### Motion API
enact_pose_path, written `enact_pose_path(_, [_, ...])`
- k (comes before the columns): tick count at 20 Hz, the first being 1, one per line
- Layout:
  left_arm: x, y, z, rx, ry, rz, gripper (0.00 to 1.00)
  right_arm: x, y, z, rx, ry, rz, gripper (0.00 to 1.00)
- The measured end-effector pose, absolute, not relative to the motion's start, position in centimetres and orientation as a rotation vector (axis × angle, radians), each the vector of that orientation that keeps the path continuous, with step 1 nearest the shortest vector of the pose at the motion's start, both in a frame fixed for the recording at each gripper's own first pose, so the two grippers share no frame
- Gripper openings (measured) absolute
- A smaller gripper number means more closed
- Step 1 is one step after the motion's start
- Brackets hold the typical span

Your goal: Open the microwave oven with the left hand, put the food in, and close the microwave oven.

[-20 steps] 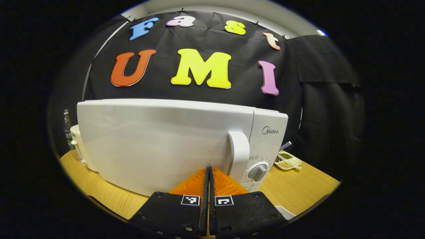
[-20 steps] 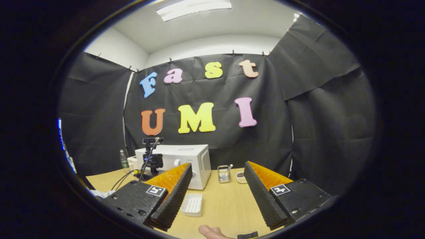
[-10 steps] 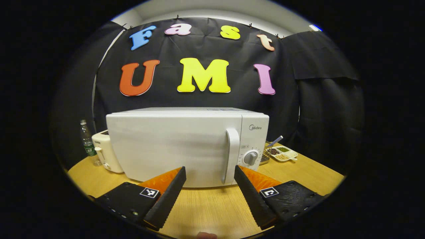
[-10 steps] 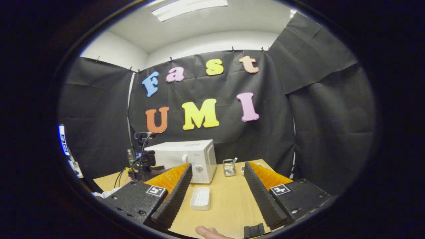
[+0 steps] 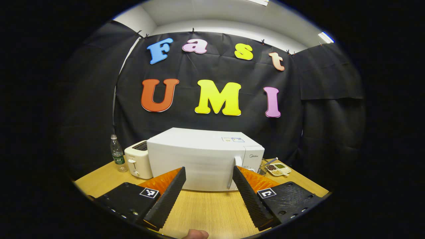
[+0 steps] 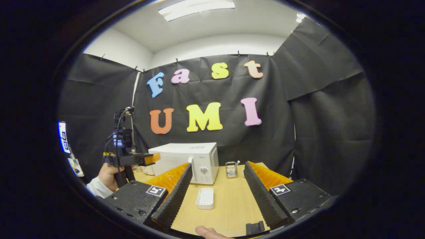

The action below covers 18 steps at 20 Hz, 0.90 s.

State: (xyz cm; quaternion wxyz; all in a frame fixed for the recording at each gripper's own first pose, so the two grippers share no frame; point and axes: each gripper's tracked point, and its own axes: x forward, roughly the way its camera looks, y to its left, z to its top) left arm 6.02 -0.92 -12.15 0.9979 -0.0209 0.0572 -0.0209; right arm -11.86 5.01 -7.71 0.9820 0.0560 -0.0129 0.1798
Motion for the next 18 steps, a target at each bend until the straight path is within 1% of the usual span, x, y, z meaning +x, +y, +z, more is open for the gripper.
enact_pose_path(3, [2.8, 0.2, -9.9, 0.022, 0.119, -0.027, 0.92, -12.6, 5.7, -6.4, 0.106, -0.041, 0.395, 0.99])
enact_pose_path(6, [-1.0, 0.8, -7.3, 0.067, 0.094, -0.015, 0.92, -12.6, 5.2, -5.3, 0.098, -0.057, 0.374, 0.99])
enact_pose_path(10, [-7.0, 0.6, -5.0, 0.017, 0.051, -0.009, 0.92, -12.9, 4.6, -3.9, 0.082, -0.088, 0.321, 0.99])
enact_pose_path(14, [-11.4, -0.6, -3.9, 0.066, -0.007, -0.003, 0.92, -14.5, 5.3, -3.4, 0.084, -0.111, 0.345, 0.99])
enact_pose_path(15, [-12.1, -1.0, -3.9, 0.064, -0.015, -0.008, 0.82, -14.7, 5.3, -3.5, 0.082, -0.111, 0.352, 0.99])
enact_pose_path(16, [-12.9, -1.4, -3.7, 0.054, -0.029, -0.016, 0.92, -14.9, 5.3, -3.5, 0.079, -0.112, 0.356, 0.99])
enact_pose_path(18, [-13.7, -2.2, -3.2, 0.047, -0.051, -0.030, 0.92, -15.2, 5.0, -3.2, 0.072, -0.119, 0.357, 0.99])
